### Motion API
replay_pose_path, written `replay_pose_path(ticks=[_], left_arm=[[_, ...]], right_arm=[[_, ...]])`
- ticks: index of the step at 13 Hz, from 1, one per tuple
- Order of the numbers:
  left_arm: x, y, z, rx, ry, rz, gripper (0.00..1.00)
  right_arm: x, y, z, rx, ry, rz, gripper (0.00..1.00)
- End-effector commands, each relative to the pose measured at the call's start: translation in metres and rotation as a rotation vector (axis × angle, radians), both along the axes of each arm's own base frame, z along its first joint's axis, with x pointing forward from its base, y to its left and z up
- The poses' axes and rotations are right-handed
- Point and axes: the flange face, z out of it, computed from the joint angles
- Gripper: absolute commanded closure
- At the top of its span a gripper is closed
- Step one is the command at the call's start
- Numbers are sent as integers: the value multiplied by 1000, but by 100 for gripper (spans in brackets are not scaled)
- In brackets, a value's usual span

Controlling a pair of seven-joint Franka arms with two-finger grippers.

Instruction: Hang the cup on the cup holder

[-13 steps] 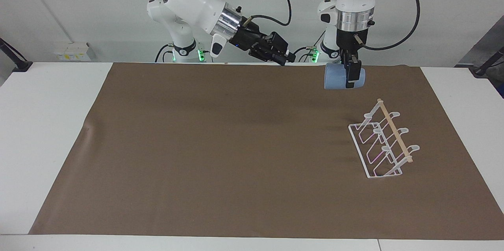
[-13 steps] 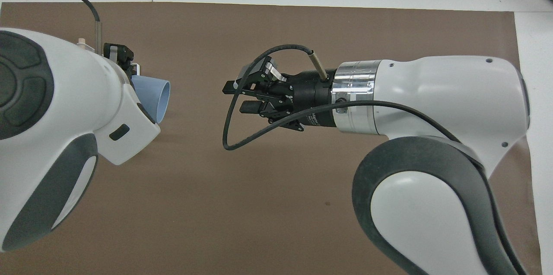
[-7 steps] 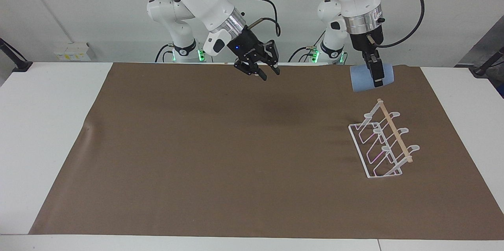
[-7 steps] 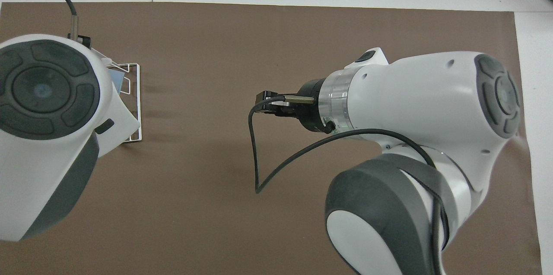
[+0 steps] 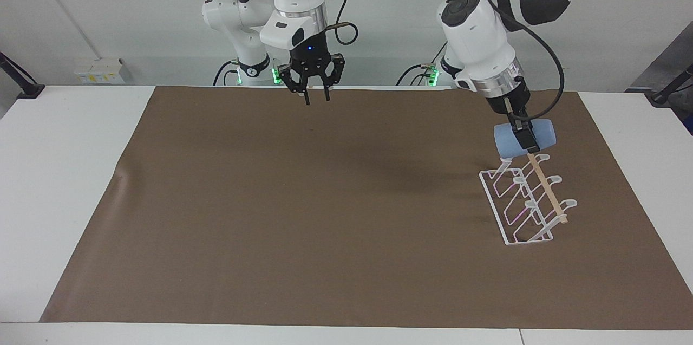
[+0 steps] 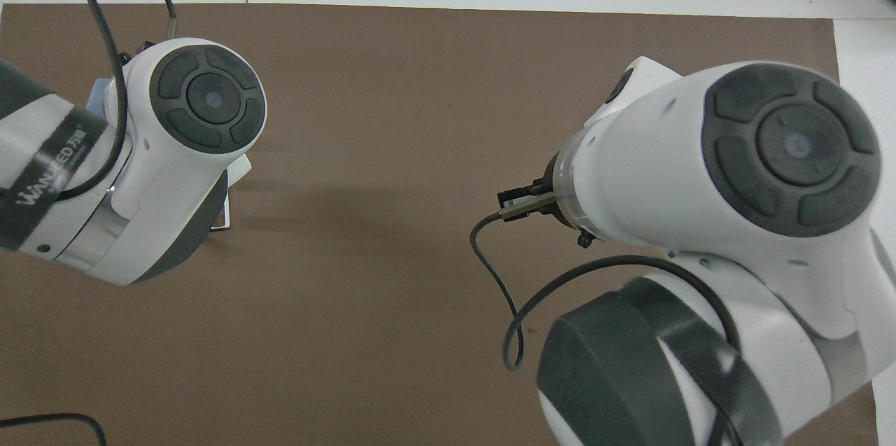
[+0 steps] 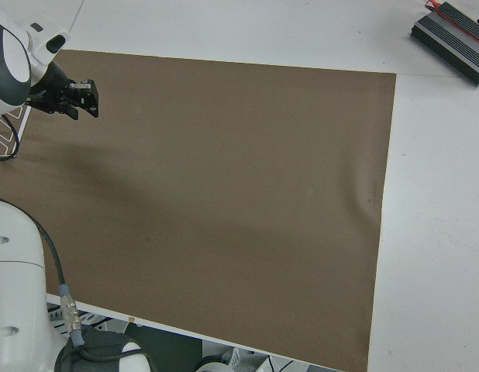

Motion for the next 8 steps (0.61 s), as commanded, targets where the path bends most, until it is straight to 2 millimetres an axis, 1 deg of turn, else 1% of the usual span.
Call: replay_pose_path(ticks=[1,2,3,4,5,6,7,8], left_arm=[[17,11,-5,9,-58,-8,100],[19,12,-11,7,-67,-18,100],[24,24,-15,6,-77,-8,100],[23,25,-24,6,-75,8,100],[26,30,-25,1,-98,17,100],[29,33,-29,-7,-120,-12,100],[34,47,-36,-1,-125,-14,100],[33,48,-40,39,-125,-29,100]], right_arm=[[0,-16,1,-102,43,8,59],[0,-24,-1,-124,63,-4,59],[3,-32,-2,-128,69,-19,58],[8,-44,-1,-126,71,-42,58],[11,-55,-1,-130,81,-64,58],[13,-64,0,-116,98,-80,58],[18,-78,-1,-116,107,-107,57],[23,-92,-4,-108,120,-131,56]])
